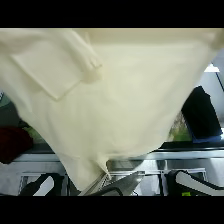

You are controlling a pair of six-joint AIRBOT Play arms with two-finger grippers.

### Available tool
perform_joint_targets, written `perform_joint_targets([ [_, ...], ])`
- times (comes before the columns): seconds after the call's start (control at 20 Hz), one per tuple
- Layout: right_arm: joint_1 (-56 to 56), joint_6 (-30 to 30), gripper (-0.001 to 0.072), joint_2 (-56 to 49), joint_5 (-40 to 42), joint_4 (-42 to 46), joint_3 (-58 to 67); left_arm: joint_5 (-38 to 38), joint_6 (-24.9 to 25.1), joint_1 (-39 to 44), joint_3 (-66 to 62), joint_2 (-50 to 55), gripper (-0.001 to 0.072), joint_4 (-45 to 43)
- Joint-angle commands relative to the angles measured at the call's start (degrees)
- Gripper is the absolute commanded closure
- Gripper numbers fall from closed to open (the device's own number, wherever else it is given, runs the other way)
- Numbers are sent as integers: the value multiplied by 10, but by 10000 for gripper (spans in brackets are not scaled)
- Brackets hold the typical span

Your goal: Fold the shirts.

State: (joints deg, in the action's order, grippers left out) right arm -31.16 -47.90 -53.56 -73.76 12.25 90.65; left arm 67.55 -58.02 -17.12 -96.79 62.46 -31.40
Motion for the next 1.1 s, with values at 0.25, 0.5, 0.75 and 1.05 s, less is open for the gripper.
perform_joint_targets([
  [0.25, 142, 97, 691, -306, 143, 60, -116, -30, -84, 173, -82, 429, 694, -245],
  [0.5, 147, 59, 691, -452, 139, 36, 33, -9, -142, 141, -214, 538, 695, -268],
  [0.75, 146, -22, 691, -454, 93, 156, 119, 36, -156, 133, -219, 513, 694, -342],
  [1.05, 149, -60, 691, -440, 28, 291, 110, 110, -169, 134, -174, 498, 694, -353],
])
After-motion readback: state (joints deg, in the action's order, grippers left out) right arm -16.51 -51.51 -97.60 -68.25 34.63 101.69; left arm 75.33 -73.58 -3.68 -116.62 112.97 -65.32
